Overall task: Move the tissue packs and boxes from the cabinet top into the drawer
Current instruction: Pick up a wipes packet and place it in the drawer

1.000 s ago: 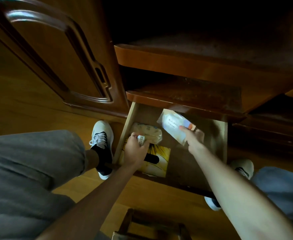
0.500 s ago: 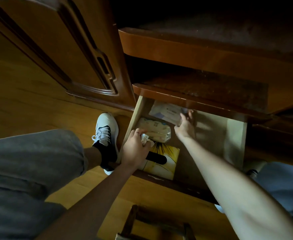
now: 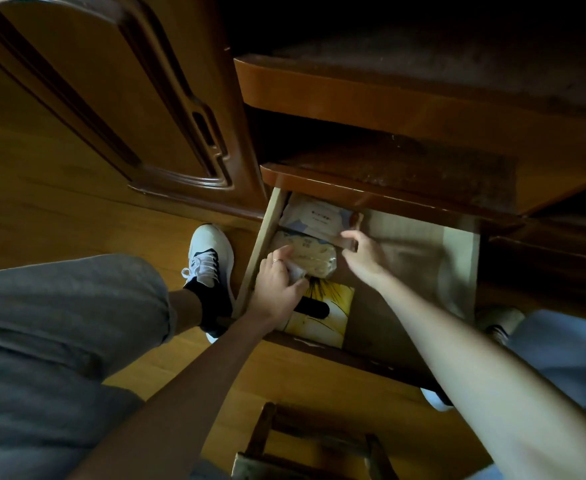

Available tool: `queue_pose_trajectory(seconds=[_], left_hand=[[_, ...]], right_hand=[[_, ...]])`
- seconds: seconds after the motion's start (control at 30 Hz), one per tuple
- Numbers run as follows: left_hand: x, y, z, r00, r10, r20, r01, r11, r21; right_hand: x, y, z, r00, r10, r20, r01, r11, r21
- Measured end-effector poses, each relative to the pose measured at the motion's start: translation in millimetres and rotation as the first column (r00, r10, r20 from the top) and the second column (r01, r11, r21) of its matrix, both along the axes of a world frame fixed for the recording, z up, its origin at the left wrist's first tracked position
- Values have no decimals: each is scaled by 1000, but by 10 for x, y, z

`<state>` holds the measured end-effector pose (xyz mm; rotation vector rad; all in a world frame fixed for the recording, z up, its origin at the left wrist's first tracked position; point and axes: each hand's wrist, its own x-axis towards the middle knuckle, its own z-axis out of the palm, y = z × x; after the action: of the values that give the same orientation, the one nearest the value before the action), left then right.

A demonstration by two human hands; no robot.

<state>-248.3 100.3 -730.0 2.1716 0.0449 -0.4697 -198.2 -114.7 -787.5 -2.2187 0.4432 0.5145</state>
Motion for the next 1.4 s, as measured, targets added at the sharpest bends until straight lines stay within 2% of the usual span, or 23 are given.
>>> queue_pose_trajectory(seconds=[0.13, 0.23, 0.33, 0.43, 0.5, 0.57, 0.63, 0.73, 0.83, 0.9, 0.97, 1.1, 1.2, 1.4], left_hand=[[24, -223, 53, 980, 20, -198, -63, 975, -212], [7, -398, 75, 977, -100, -186, 51, 967, -250], [-64, -560, 83, 989, -96, -117, 66, 969, -238], [-137, -572, 40, 993, -104, 50, 106, 993, -54], [-153, -484, -15, 962, -256, 97, 240, 959, 151], [-171, -397, -70, 906, -423, 22, 392, 858, 332], [-201, -345, -101, 859, -510, -38, 477, 772, 421], [-216, -310, -116, 821, -569, -37, 518, 718, 465], [-198, -285, -129, 804, -593, -35, 534, 696, 480], [-194, -276, -148, 802, -597, -20, 530, 697, 482], [-198, -269, -174, 798, -603, -7, 530, 695, 486], [-216, -234, -223, 789, -614, 18, 524, 688, 502], [-227, -210, -248, 782, -623, 31, 525, 685, 505], [-196, -220, -263, 777, -627, 52, 516, 683, 517]], right_hand=[[-378, -67, 285, 998, 54, -43, -34, 930, 367], [-592, -151, 353, 995, 85, -49, -57, 906, 420], [-730, -303, 396, 999, -14, 33, 0, 922, 387], [-860, -523, 377, 988, -143, 58, 127, 967, 221], [-969, -652, 269, 990, -127, -57, 132, 987, 91], [-1079, -701, 133, 982, -48, -182, 59, 997, 53], [-1127, -687, 49, 974, -38, -225, 49, 998, 44], [-1034, -640, 28, 976, -166, -142, 174, 984, 48], [-871, -616, 74, 952, -302, -57, 306, 946, 107], [-773, -583, 79, 892, -448, -68, 452, 868, 208], [-697, -517, 82, 853, -511, -106, 518, 807, 283], [-518, -410, -15, 957, -289, 17, 284, 947, 149], [-352, -342, -75, 986, -165, 26, 163, 983, 80], [-236, -110, -239, 989, -142, -38, 142, 990, -17]])
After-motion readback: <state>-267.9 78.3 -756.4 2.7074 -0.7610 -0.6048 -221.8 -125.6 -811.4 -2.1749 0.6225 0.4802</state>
